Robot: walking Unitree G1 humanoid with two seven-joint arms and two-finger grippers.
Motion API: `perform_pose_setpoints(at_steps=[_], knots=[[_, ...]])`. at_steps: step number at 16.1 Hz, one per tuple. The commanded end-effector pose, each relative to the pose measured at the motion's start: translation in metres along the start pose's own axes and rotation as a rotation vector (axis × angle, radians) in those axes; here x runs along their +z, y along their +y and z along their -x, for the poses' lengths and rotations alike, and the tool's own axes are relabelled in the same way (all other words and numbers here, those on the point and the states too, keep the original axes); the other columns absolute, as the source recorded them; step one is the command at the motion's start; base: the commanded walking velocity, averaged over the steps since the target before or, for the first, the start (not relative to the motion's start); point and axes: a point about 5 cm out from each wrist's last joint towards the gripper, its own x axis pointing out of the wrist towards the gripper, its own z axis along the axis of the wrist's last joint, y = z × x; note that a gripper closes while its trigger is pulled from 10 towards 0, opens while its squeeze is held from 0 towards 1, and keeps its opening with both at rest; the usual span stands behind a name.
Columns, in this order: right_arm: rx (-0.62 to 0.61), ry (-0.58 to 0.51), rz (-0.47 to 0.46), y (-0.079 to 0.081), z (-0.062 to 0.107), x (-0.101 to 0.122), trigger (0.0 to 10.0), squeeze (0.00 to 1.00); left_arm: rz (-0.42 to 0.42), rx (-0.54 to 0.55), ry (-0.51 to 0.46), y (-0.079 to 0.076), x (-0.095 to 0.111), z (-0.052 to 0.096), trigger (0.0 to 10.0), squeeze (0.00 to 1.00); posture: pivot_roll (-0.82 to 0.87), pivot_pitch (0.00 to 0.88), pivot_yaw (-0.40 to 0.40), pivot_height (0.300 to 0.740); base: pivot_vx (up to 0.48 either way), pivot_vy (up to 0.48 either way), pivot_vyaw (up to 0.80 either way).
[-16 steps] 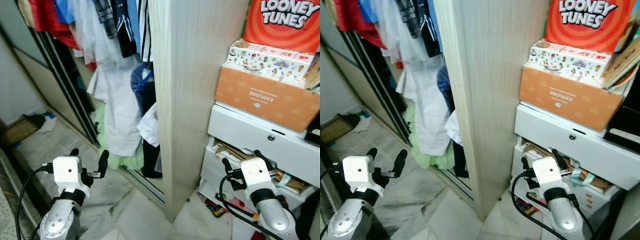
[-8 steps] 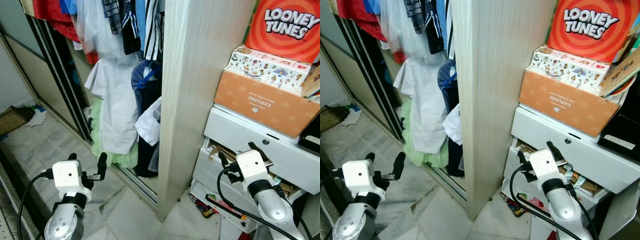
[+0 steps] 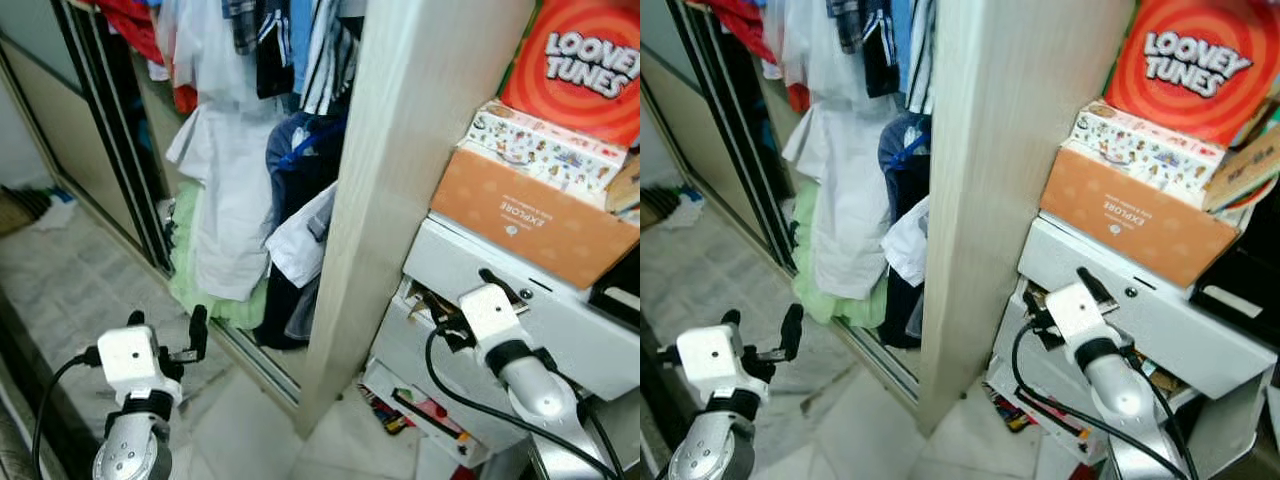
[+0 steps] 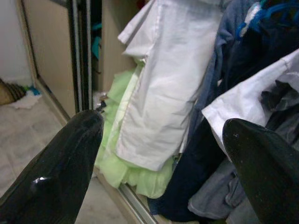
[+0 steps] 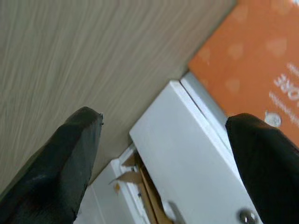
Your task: Clean up the room
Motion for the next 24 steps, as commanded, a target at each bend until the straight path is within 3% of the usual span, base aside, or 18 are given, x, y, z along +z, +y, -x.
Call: perform_pose_setpoints(at_steps=[1, 7, 9, 18, 24], knots=[[0.021, -0.003, 0.006, 0.001, -0.002, 0.0, 10.0, 0.0, -0.005, 0.011, -0.019, 0.0, 0.003, 0.0, 10.0, 0.0, -0.09, 0.0, -0.112, 0.74, 0.0, 0.0, 0.0], [-0.023, 0.009, 0.003, 0.0, -0.007, -0.002, 10.0, 0.0, -0.047, -0.081, -0.038, -0.008, 0.007, -0.015, 10.0, 0.0, -0.12, 0.0, -0.088, 0.74, 0.0, 0.0, 0.0], [-0.022, 0.003, 0.0, 0.001, -0.01, -0.003, 10.0, 0.0, -0.06, -0.075, -0.047, -0.001, 0.013, -0.019, 10.0, 0.0, -0.1, 0.0, -0.064, 0.74, 0.0, 0.0, 0.0], [-0.075, -0.004, -0.055, 0.008, -0.024, -0.005, 10.0, 0.0, -0.055, -0.051, -0.032, 0.002, 0.011, -0.015, 10.0, 0.0, -0.08, 0.0, -0.026, 0.74, 0.0, 0.0, 0.0], [-0.095, -0.008, -0.059, 0.008, -0.021, -0.007, 10.0, 0.0, -0.057, -0.064, -0.03, 0.001, 0.012, -0.019, 10.0, 0.0, -0.1, 0.0, -0.013, 0.74, 0.0, 0.0, 0.0]])
